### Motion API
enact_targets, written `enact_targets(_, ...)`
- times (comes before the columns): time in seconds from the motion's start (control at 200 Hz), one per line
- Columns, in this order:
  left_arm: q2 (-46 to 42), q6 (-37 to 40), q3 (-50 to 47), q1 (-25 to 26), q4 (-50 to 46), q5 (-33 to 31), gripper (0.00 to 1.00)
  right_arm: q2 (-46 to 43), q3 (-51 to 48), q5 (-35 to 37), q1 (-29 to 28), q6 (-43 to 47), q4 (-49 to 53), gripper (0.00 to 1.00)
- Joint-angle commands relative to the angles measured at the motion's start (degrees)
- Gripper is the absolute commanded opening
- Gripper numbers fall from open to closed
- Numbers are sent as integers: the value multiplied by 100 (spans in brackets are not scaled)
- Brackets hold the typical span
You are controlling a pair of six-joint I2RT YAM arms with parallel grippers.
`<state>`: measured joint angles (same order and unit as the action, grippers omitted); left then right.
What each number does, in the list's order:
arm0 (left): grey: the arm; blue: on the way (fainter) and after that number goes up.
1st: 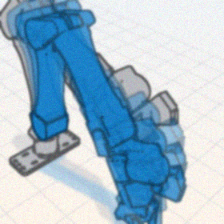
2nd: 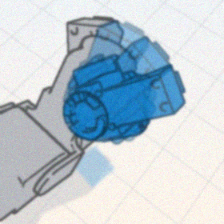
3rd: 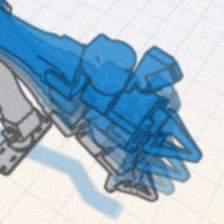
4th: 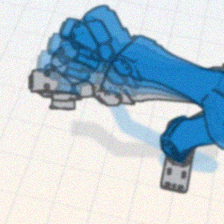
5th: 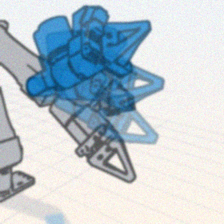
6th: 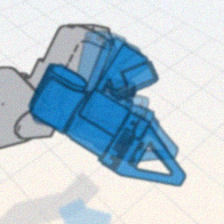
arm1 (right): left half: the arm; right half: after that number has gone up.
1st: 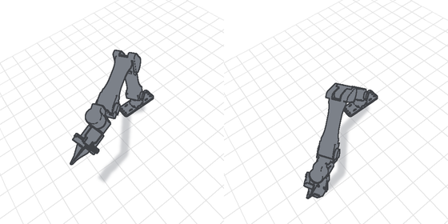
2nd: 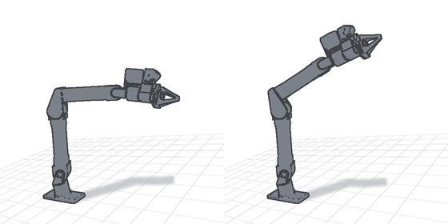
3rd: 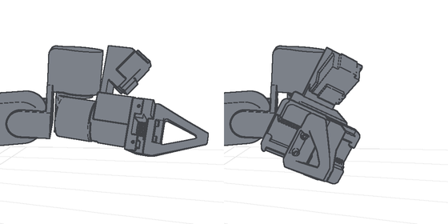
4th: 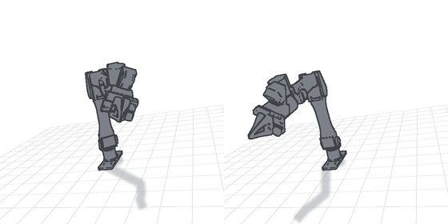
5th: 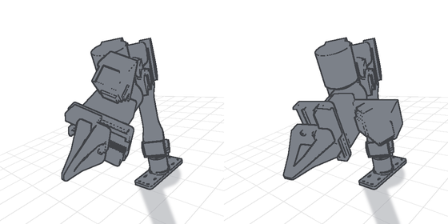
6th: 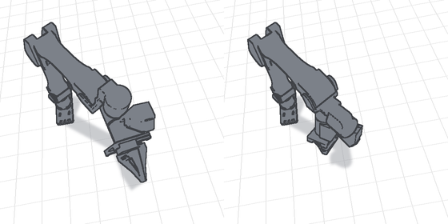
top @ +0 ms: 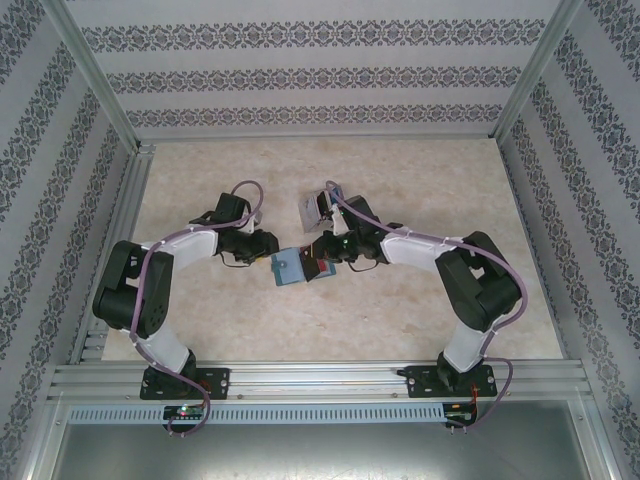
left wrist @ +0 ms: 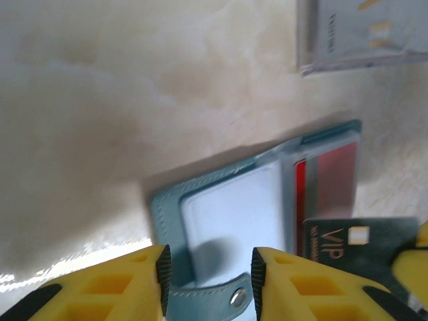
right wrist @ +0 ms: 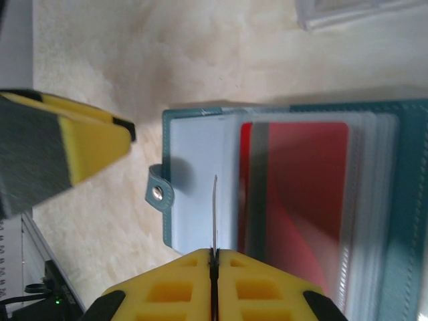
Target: Put the credit cards into the card holder
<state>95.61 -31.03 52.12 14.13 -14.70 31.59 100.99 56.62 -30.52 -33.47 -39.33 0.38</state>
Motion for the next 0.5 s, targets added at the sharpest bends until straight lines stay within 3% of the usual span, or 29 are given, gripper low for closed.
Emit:
enact_targets(0.0, -159, 128, -98, -42, -238, -84, 38, 183, 262, -230, 82, -26, -136, 10)
enact_targets(0.5, 216, 380, 189, -18, -536, -83, 36, 710, 606, -358, 173, -101, -182, 10)
